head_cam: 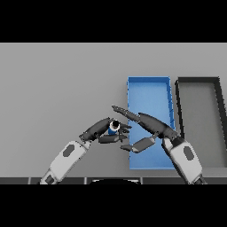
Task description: Pick up the blue pipe and place it into the blue bin.
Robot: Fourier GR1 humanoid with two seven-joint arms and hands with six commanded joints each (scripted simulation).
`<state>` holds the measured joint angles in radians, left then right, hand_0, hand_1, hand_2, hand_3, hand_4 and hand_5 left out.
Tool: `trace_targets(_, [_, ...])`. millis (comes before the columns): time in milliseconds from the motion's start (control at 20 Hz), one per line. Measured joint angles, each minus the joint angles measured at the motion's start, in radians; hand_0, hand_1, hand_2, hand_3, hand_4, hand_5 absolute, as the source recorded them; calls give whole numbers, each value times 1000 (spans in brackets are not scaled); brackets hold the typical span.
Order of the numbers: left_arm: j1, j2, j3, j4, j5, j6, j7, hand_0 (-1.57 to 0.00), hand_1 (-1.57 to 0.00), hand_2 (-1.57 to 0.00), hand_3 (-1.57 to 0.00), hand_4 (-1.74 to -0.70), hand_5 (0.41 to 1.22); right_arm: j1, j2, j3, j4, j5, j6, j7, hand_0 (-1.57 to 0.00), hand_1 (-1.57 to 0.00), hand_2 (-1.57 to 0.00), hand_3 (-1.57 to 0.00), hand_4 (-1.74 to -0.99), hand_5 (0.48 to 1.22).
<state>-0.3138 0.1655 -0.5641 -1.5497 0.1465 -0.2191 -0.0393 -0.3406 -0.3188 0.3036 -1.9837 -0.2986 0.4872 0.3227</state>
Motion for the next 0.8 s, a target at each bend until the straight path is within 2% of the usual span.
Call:
trace_targets(50, [0,0,0,4,-5,-5,-21,-1571,-1571,-1571,-1469,-1730,1221,-15,2,4,1,-7,8,-6,1,1,1,1,-1260,531])
trace_targets(150, [2,-1,2,-5,5,-13,-33,-1571,-1571,-1571,-1494,-1732,1221,-67,44,36,46,3,14,20,1,1,1,1,-1241,532])
trace_targets(250, [-15,-11,10,13,23,-24,-1,-1571,-1571,-1571,-1511,-1730,1221,-102,70,51,89,23,21,35,1,1,1,1,-1226,520])
trace_targets(350, [-10,-6,11,18,28,-40,-20,-1571,-1571,-1571,-1515,-1733,1221,-132,97,58,127,29,18,48,1,1,1,1,-1222,512])
trace_targets(400, [-13,-4,12,12,28,-39,-12,-1571,-1571,-1571,-1509,-1731,1221,-158,111,57,146,26,14,63,1,1,-9,1,-1223,512])
trace_targets(500, [0,4,9,7,21,-41,-12,-1571,-1571,-1571,-1450,-1723,1221,-190,134,66,184,29,25,64,1,-13,-42,1,-1231,512])
trace_targets(550, [-5,6,13,9,27,-47,-4,-1571,-1571,-1571,-1474,-1720,1221,-206,135,61,201,20,40,57,-14,-36,-68,-11,-1241,516])
trace_targets(600, [3,4,11,-2,43,-58,-11,-1571,-1567,-1571,-1395,-1717,1221,-218,143,67,225,19,54,64,-54,-83,-115,-43,-1268,519])
trace_targets(650, [-9,-1,17,7,51,-63,-2,-1496,-1393,-1367,-1150,-1630,1221,-232,150,67,236,15,62,59,-138,-166,-193,-106,-1308,523])
trace_targets(700, [-15,1,11,14,12,-59,-43,-1236,-1120,-1093,-920,-1613,1221,-245,153,69,246,6,72,68,-278,-313,-329,-228,-1352,528])
trace_targets(750, [-28,15,0,14,-35,-40,8,-993,-895,-875,-736,-1587,1221,-253,157,76,258,10,82,78,-478,-500,-500,-375,-1390,538])
trace_targets(800, [-40,29,-10,10,-75,-29,26,-879,-828,-796,-667,-1611,1221,-244,158,87,251,10,94,66,-697,-714,-714,-562,-1453,551])
